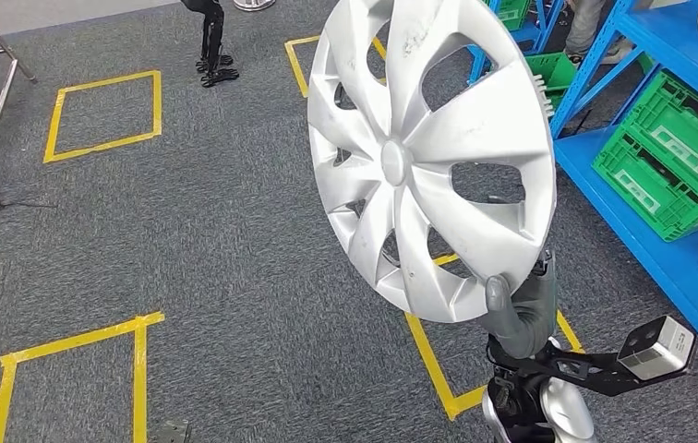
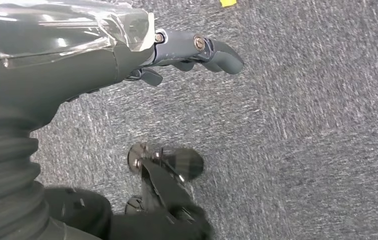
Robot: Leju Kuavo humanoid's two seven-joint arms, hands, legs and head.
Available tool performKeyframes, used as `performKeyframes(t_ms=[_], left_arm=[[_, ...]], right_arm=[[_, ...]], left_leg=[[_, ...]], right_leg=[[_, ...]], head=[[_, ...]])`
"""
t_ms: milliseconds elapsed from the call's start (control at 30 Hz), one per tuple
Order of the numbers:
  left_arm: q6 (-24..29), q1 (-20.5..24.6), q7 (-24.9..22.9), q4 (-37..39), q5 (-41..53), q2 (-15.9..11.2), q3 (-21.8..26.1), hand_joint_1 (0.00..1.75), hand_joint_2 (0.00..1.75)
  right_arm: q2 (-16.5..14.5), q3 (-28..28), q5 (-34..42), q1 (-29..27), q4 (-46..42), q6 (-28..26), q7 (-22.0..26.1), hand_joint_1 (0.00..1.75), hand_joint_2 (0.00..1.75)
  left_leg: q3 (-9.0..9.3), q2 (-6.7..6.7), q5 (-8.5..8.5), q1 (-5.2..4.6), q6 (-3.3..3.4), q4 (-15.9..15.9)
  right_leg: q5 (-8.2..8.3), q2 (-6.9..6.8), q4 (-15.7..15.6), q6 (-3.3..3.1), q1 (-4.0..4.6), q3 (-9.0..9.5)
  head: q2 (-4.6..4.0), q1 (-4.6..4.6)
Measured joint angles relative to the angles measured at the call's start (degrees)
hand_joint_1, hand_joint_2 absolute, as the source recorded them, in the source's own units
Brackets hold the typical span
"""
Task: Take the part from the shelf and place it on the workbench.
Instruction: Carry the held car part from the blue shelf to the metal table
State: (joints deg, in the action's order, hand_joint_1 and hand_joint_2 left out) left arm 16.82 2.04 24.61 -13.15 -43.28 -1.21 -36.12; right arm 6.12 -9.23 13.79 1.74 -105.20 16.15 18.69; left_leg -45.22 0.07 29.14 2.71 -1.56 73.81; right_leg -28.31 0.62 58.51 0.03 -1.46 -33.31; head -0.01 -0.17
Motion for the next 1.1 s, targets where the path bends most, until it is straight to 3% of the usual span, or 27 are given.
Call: performKeyframes(t_ms=[33, 67, 133, 200, 267, 333, 400, 500, 533, 567, 600, 633, 667, 700, 733, 800, 1000, 1100], left_arm=[[0.01, -0.01, -0.01, 0.01, 0.0, -0.02, -0.01, 0.0, 1.75], [0.01, -0.01, -0.01, 0.01, 0.0, -0.05, -0.01, 0.0, 1.75], [0.01, 0.03, -0.02, 0.03, 0.0, -0.2, -0.01, 0.0, 1.75], [0.07, 0.13, -0.02, 0.13, -0.01, -0.52, -0.01, 0.0, 1.75], [0.23, 0.3, -0.02, 0.21, -0.04, -0.71, 0.0, 0.0, 1.75], [0.42, 0.42, -0.01, 0.21, -0.07, -0.71, 0.02, 0.0, 1.75], [0.5, 0.41, 0.01, 0.21, -0.04, -0.6, 0.04, 0.0, 1.75], [0.5, 0.41, 0.01, 0.21, -0.02, -0.19, 0.03, 0.0, 1.75], [0.5, 0.41, 0.02, 0.21, 0.01, -0.08, 0.02, 0.0, 1.75], [0.51, 0.4, 0.04, 0.21, 0.04, -0.01, 0.02, 0.0, 1.75], [0.51, 0.41, 0.09, 0.21, 0.1, 0.05, 0.03, 0.0, 1.75], [0.51, 0.41, 0.14, 0.21, 0.17, 0.09, 0.03, 0.0, 1.75], [0.51, 0.41, 0.19, 0.21, 0.27, 0.11, 0.04, 0.0, 1.75], [0.51, 0.41, 0.23, 0.21, 0.38, 0.13, 0.03, 0.0, 1.75], [0.51, 0.39, 0.26, 0.22, 0.46, 0.14, 0.03, 0.0, 1.75], [0.52, 0.3, 0.28, 0.23, 0.55, 0.11, 0.02, 0.0, 1.75], [0.51, 0.24, 0.3, 0.23, 0.67, 0.08, -0.17, 0.0, 1.75], [0.51, 0.33, 0.29, 0.23, 0.72, 0.06, -0.4, 0.0, 1.75]], right_arm=[[-0.09, 0.01, -0.04, -0.03, 0.0, 0.0, -0.02, 1.75, 1.75], [-0.16, 0.01, -0.07, -0.04, 0.0, 0.0, -0.03, 1.75, 1.75], [-0.32, 0.01, -0.08, -0.02, 0.01, 0.01, -0.04, 1.75, 1.75], [-0.47, 0.02, -0.09, 0.05, 0.02, 0.02, -0.01, 1.75, 1.75], [-0.6, 0.03, -0.11, 0.09, -0.02, 0.02, -0.02, 1.75, 1.75], [-0.65, 0.08, -0.18, 0.09, -0.05, 0.01, -0.07, 1.75, 1.75], [-0.64, 0.14, -0.28, 0.09, -0.01, 0.01, -0.08, 1.75, 1.75], [-0.62, 0.24, -0.39, 0.02, 0.03, 0.03, -0.11, 1.75, 1.75], [-0.61, 0.3, -0.46, -0.05, 0.05, 0.02, -0.14, 1.75, 1.75], [-0.61, 0.39, -0.53, -0.12, 0.07, 0.01, -0.18, 1.75, 1.75], [-0.61, 0.48, -0.6, -0.15, 0.08, -0.02, -0.2, 1.75, 1.75], [-0.61, 0.57, -0.67, -0.14, 0.08, -0.03, -0.2, 1.75, 1.75], [-0.62, 0.63, -0.73, -0.11, 0.08, -0.04, -0.2, 1.75, 1.75], [-0.63, 0.65, -0.81, -0.04, 0.07, -0.06, -0.2, 1.75, 1.75], [-0.65, 0.66, -0.87, -0.02, 0.04, -0.07, -0.2, 1.75, 1.75], [-0.68, 0.66, -0.97, 0.0, -0.02, -0.1, -0.21, 1.75, 1.75], [-0.74, 0.74, -1.07, -0.15, -0.02, -0.27, -0.19, 1.75, 1.75], [-0.73, 0.77, -1.1, -0.41, -0.02, -0.44, -0.15, 1.75, 1.75]], left_leg=[[-1.93, -0.01, -0.55, -0.29, 0.36, 1.85], [-2.64, -0.02, -2.19, -0.65, 0.85, 1.3], [-0.64, -0.04, -7.39, -1.69, 2.21, -5.64], [2.38, 0.0, -10.06, -2.82, 3.34, -11.53], [3.91, 0.11, -9.34, -3.49, 4.08, -13.33], [5.73, 0.14, -8.41, -3.52, 4.68, -15.71], [7.74, -0.07, -7.91, -3.1, 4.9, -17.84], [8.84, -0.59, -7.27, -2.69, 4.57, -18.46], [9.07, -0.76, -6.96, -2.61, 4.35, -18.42], [9.35, -0.94, -6.64, -2.5, 4.11, -18.33], [9.67, -1.13, -6.26, -2.36, 3.81, -18.16], [9.97, -1.3, -5.8, -2.22, 3.46, -17.92], [10.28, -1.43, -5.31, -2.15, 3.04, -17.62], [10.44, -1.51, -4.87, -2.11, 2.62, -17.36], [10.53, -1.53, -4.54, -2.13, 2.23, -17.19], [10.36, -1.55, -4.17, -2.13, 2.02, -16.92], [10.23, -1.26, -4.45, -2.04, 2.6, -17.24], [10.05, -1.05, -4.61, -1.99, 2.63, -17.5]], right_leg=[[-0.51, 0.03, 0.0, -0.38, 0.31, 0.64], [-1.08, 0.09, 0.0, -0.62, 0.53, 1.4], [-2.54, 0.23, -0.1, -0.67, 0.67, 3.21], [-3.76, 0.3, -0.4, -0.23, 0.84, 4.63], [-4.09, 0.14, -1.0, 0.51, 0.88, 5.67], [-3.71, -0.22, -0.88, 1.22, 0.86, 6.18], [-3.49, -0.33, 3.4, 1.4, 0.99, 3.55], [-5.71, -0.22, 13.92, 1.22, 0.88, -5.37], [-6.06, -0.23, 15.16, 1.48, 0.74, -7.61], [-5.36, -0.24, 14.43, 2.07, 0.53, -8.84], [-3.35, -0.25, 11.63, 2.99, 0.27, -8.87], [-0.48, -0.29, 7.42, 4.0, -0.03, -7.92], [2.17, -0.43, 3.67, 4.54, -0.15, -6.92], [4.0, -0.53, 0.79, 4.25, -0.1, -5.95], [5.07, -0.6, -0.71, 3.42, 0.02, -5.36], [5.62, -0.58, -1.03, 1.64, 0.17, -5.06], [6.15, 0.0, -1.03, 1.13, 0.2, -5.65], [6.32, 0.12, -1.03, 0.54, 0.42, -5.92]], head=[[0.01, 0.01], [0.01, 0.02], [0.01, 0.04], [-0.01, 0.07], [0.0, -0.04], [0.01, -0.06], [0.0, 0.09], [0.0, 0.21], [0.01, 0.2], [0.0, 0.21], [0.0, 0.21], [0.0, 0.22], [0.0, 0.25], [0.0, 0.26], [0.01, 0.22], [0.0, 0.16], [0.0, 0.12], [0.0, 0.11]])
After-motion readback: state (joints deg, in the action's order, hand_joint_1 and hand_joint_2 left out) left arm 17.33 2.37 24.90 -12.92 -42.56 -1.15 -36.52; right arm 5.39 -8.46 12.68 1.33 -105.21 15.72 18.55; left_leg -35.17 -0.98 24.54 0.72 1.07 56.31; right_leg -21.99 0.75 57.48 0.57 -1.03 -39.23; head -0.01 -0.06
